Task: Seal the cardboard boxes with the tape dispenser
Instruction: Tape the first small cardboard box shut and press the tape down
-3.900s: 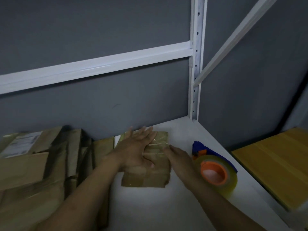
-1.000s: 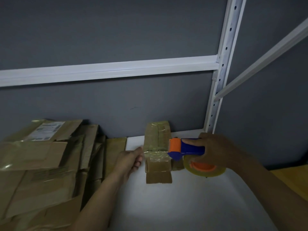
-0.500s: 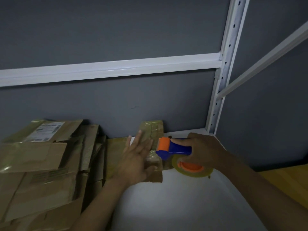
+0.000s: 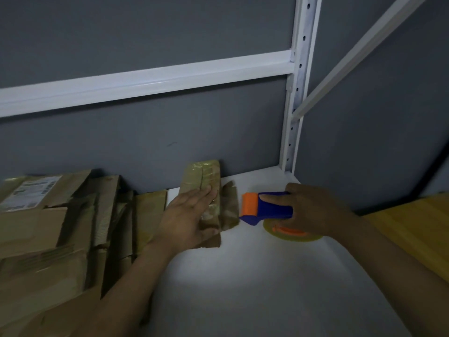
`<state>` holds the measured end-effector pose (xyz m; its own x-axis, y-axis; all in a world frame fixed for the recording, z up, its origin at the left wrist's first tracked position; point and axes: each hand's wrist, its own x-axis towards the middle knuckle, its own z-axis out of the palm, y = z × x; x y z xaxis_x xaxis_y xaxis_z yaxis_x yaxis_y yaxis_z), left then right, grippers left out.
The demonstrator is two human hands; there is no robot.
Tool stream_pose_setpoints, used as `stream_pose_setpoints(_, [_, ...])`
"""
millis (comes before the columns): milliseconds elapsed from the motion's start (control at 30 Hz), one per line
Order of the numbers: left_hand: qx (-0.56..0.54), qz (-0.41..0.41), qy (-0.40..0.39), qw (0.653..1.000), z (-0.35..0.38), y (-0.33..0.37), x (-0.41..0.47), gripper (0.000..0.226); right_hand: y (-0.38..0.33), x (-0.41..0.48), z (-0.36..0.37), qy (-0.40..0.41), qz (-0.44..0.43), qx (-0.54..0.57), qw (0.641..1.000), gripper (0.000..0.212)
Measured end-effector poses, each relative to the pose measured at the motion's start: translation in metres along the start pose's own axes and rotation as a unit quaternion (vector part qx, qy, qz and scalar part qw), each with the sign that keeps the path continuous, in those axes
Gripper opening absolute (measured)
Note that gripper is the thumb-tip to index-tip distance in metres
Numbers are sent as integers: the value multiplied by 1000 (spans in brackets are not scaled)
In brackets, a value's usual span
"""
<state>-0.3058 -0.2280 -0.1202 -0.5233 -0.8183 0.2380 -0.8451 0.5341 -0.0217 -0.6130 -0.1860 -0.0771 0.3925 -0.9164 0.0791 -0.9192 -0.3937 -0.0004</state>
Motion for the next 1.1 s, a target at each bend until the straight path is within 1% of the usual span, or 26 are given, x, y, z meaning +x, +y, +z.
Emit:
stream_pose_setpoints(67, [-2,-2,9,1000,-1,2,1,94,-12,2,7,22,-11,-23,999,70])
stream_pose_setpoints(167, [1,-9,-2,1000,-2,5,0,92,-28,13,17,105,-46,-68,991,63])
stream_pose_setpoints(200, [0,-10,-5,1000,-2,6,-1,94,-32,18,16,116,-50,-70,990,61])
stream_pose_setpoints(300, [-1,-16,-8,1000,-6,11,1,97,-37,26,16,64,-27,-14,998,54])
stream_pose_setpoints(400, [-10,-35,-18,999,-10,14,0,100,-37,36,13,59,6,7,998,39])
stream_pose_setpoints(467, [-14,-42,-34,998,-13,14,-2,104,-29,37,9,12,39,53,998,43])
stream_pose_setpoints(500, [-24,-44,-41,998,-17,16,-2,105,-24,36,5,-20,56,97,994,48])
stream_pose_setpoints(533, [-41,-51,-45,997,-20,16,-2,102,-18,32,1,-43,80,162,983,52])
stream_pose_setpoints(567, [-64,-62,-40,995,-25,17,1,93,-11,26,-2,-56,106,252,960,54])
stream_pose_setpoints(600, [-94,-75,-24,992,-28,16,4,81,-5,20,-3,-61,135,355,923,51])
stream_pose_setpoints(633, [-121,-85,0,989,-31,14,8,70,0,14,-1,-62,159,449,877,45])
stream_pose_setpoints(667, [-139,-93,27,986,-32,11,12,66,5,9,3,-71,179,508,839,36])
stream_pose_setpoints(700, [-135,-96,45,985,-31,7,17,68,8,5,8,-79,195,528,823,30])
stream_pose_setpoints(767, [-77,-93,36,992,-25,0,23,76,12,0,17,-91,232,520,817,25])
stream_pose_setpoints(833, [-65,-102,-6,993,-18,-1,26,75,17,-1,24,-94,243,472,842,25])
stream_pose_setpoints(867, [-74,-107,-23,991,-14,0,26,74,16,1,29,-72,244,445,859,29])
stream_pose_setpoints(900, [-77,-110,-30,991,-12,1,27,74,12,5,32,-24,243,429,870,31])
stream_pose_setpoints(933, [-75,-110,-30,991,-11,2,28,74,3,11,32,42,240,422,873,27])
stream_pose_setpoints(967, [-73,-111,-32,991,-10,2,29,74,-11,19,31,99,229,422,872,18])
stream_pose_setpoints(1000, [-77,-113,-32,990,-10,1,31,75,-27,29,28,122,216,428,869,15])
stream_pose_setpoints(1033, [-83,-114,-33,990,-9,0,32,78,-44,41,28,109,214,446,862,22])
stream_pose_setpoints(1067, [-89,-113,-35,989,-8,-1,32,82,-61,51,27,72,221,483,844,26])
stream_pose_setpoints(1100, [-94,-114,-37,988,-7,-2,31,85,-75,60,29,22,232,537,811,28])
